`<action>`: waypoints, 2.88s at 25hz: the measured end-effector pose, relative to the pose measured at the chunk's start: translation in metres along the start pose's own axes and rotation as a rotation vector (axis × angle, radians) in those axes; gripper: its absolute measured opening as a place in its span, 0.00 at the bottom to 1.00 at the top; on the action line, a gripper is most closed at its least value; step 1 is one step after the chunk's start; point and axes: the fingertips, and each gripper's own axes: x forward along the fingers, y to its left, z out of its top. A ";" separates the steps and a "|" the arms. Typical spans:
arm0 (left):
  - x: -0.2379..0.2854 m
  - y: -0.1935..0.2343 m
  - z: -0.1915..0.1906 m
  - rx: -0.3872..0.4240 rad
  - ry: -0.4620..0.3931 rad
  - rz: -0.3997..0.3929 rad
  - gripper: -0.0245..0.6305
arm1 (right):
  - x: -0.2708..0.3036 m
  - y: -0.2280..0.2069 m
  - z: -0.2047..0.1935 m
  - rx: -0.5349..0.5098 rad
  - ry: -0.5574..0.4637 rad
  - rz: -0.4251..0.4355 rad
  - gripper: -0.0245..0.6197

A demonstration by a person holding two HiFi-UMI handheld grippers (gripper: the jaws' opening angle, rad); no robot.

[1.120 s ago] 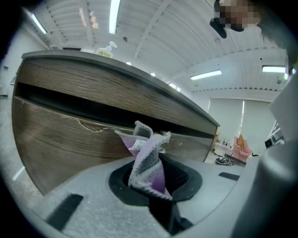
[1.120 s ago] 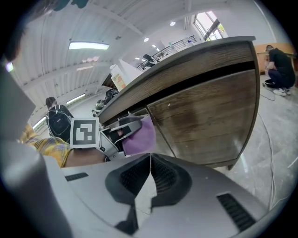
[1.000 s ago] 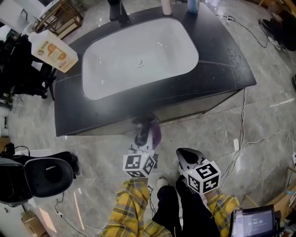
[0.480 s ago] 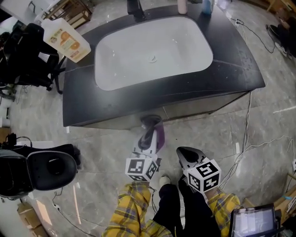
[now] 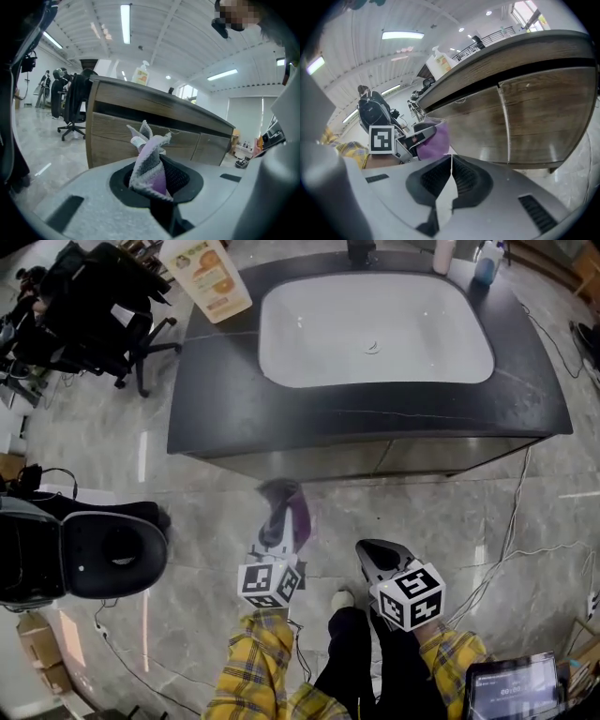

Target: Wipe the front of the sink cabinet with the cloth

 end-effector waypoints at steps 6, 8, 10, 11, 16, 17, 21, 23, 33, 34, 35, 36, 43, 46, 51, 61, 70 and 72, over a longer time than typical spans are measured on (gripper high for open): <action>-0.020 0.055 -0.003 -0.034 -0.015 0.073 0.11 | 0.034 0.026 -0.001 -0.047 0.039 0.029 0.05; -0.023 0.072 -0.005 -0.040 -0.018 0.097 0.11 | 0.046 0.034 -0.001 -0.063 0.052 0.043 0.05; -0.023 0.087 -0.005 -0.040 -0.018 0.112 0.11 | 0.059 0.039 0.001 -0.081 0.061 0.051 0.05; -0.021 0.094 -0.004 -0.038 -0.019 0.117 0.11 | 0.067 0.041 0.003 -0.091 0.063 0.054 0.05; -0.009 0.120 -0.002 -0.041 -0.030 0.134 0.11 | 0.100 0.045 0.014 -0.150 0.073 0.069 0.05; -0.006 0.123 -0.002 -0.041 -0.032 0.137 0.11 | 0.105 0.045 0.015 -0.160 0.075 0.072 0.05; 0.005 0.139 -0.006 -0.053 -0.047 0.172 0.11 | 0.121 0.043 0.019 -0.196 0.077 0.082 0.05; 0.010 0.145 -0.010 -0.063 -0.055 0.193 0.11 | 0.126 0.039 0.022 -0.206 0.067 0.082 0.05; 0.054 0.123 -0.037 -0.064 0.013 0.155 0.11 | 0.117 0.018 0.028 -0.169 0.034 0.083 0.05; 0.057 0.115 -0.037 -0.058 0.014 0.140 0.11 | 0.115 0.014 0.028 -0.162 0.030 0.076 0.05; 0.060 0.108 -0.038 -0.052 0.017 0.126 0.11 | 0.112 0.010 0.028 -0.154 0.026 0.069 0.05; 0.062 0.101 -0.039 -0.049 0.020 0.116 0.11 | 0.110 0.005 0.027 -0.148 0.024 0.063 0.05; 0.074 0.043 -0.047 -0.031 0.032 0.046 0.11 | 0.084 -0.026 0.024 -0.107 0.004 0.022 0.05; 0.080 0.019 -0.048 -0.030 0.034 0.012 0.11 | 0.071 -0.035 0.021 -0.101 -0.001 0.014 0.05; 0.094 -0.011 -0.056 -0.024 0.056 -0.030 0.11 | 0.053 -0.058 0.017 -0.084 0.000 -0.015 0.05; 0.127 -0.093 -0.074 -0.007 0.101 -0.144 0.11 | 0.006 -0.111 0.009 0.002 -0.050 -0.102 0.05; 0.148 -0.148 -0.085 0.009 0.130 -0.226 0.11 | -0.026 -0.145 0.007 0.046 -0.086 -0.156 0.05; 0.150 -0.160 -0.086 0.016 0.132 -0.248 0.11 | -0.030 -0.150 0.005 0.052 -0.083 -0.162 0.05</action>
